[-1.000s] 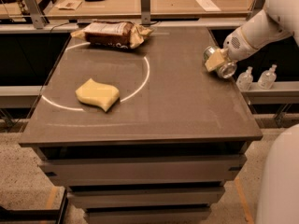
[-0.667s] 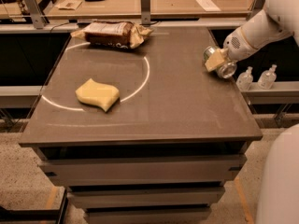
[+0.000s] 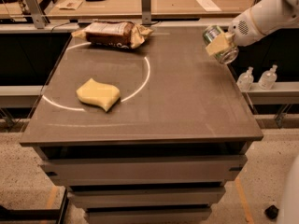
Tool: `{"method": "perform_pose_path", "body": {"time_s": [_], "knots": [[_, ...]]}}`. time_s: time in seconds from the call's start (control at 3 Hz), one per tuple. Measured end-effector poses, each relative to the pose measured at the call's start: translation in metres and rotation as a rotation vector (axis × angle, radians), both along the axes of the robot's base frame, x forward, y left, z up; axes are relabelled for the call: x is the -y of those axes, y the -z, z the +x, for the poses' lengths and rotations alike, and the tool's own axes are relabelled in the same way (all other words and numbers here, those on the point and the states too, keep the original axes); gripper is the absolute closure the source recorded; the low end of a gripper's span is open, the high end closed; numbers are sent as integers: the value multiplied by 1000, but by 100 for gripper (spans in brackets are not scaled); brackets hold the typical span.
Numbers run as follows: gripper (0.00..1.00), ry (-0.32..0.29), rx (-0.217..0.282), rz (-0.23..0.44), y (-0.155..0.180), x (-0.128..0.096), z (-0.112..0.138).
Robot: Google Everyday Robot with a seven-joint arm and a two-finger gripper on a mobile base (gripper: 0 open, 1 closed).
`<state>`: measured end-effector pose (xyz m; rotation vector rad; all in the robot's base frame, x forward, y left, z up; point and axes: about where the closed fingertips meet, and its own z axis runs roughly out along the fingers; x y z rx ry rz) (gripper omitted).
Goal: Place green can upright
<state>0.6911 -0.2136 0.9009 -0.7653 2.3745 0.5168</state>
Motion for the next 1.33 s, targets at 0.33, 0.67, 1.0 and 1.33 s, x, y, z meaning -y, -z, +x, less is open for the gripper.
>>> {"method": "perform_pose_path", "body": {"time_s": [0.33, 0.67, 1.0, 1.33], "knots": [[100, -68, 247, 32, -86, -8, -23], [100, -202, 394, 134, -131, -26, -36], [100, -429, 438, 350, -119, -42, -40], [100, -665, 454, 588, -94, -70, -41]]}}
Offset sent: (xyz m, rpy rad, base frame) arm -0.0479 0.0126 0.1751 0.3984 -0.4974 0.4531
